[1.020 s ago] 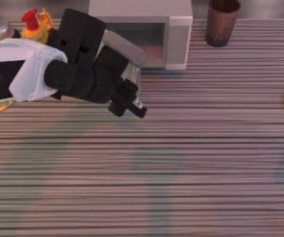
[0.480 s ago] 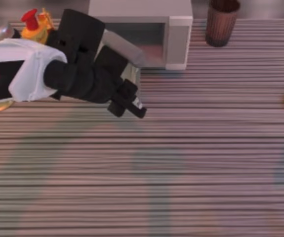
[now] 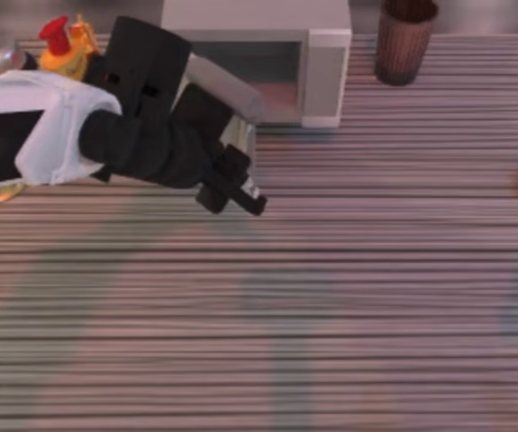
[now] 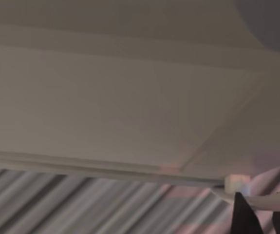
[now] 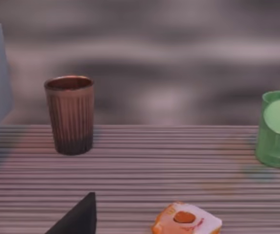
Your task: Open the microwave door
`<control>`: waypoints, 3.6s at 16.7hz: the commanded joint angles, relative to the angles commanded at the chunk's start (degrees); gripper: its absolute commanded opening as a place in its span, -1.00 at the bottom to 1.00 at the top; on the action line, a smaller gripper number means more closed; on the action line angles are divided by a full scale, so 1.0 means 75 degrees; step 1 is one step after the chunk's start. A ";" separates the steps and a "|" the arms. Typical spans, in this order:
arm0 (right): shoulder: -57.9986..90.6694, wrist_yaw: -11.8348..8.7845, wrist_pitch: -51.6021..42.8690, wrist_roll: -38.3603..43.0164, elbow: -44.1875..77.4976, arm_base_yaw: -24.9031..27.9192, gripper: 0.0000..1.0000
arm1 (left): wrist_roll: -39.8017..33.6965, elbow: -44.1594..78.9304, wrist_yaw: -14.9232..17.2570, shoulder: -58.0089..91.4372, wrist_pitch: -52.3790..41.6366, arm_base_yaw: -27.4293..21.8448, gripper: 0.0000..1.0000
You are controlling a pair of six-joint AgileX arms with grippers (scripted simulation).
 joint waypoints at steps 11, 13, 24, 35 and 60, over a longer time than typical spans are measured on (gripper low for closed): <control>0.0000 0.0000 0.0000 0.0000 0.0000 0.0000 1.00 | 0.0296 -0.0056 0.0260 -0.0073 -0.0070 0.0111 -1.00; 0.0000 0.0000 0.0000 0.0000 0.0000 0.0000 1.00 | 0.0458 -0.0090 0.0357 -0.0092 -0.0117 0.0198 -1.00; 0.0000 0.0000 0.0000 0.0000 0.0000 0.0000 1.00 | 0.0475 -0.0094 0.0367 -0.0094 -0.0122 0.0205 -1.00; 0.0000 0.0000 0.0000 0.0000 0.0000 0.0000 1.00 | 0.0475 -0.0094 0.0367 -0.0094 -0.0122 0.0205 -1.00; 0.0000 0.0000 0.0000 0.0000 0.0000 0.0000 1.00 | 0.0980 -0.0154 0.0739 -0.0165 -0.0286 0.0423 -1.00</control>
